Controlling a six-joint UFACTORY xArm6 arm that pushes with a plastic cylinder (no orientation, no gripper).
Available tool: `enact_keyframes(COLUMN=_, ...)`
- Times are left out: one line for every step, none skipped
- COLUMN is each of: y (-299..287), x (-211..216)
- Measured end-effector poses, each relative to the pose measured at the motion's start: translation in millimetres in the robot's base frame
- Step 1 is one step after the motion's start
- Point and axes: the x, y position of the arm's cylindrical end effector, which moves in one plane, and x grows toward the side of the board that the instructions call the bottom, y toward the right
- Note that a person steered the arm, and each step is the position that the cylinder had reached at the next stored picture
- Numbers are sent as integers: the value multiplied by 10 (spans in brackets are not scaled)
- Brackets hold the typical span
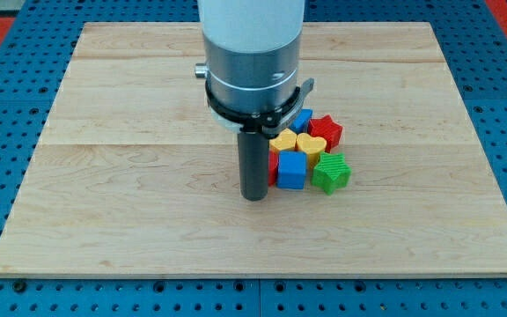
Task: Push the green star into the group of blocks
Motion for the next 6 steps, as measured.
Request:
enact_keyframes(y=8, x=-110)
enact_keyframes(y=-83, x=111)
enact_keyframes(y=76, x=750)
enact_keyframes(y=664, x=711)
enact_keyframes(y=1228, x=489)
enact_keyframes(y=1294, x=216)
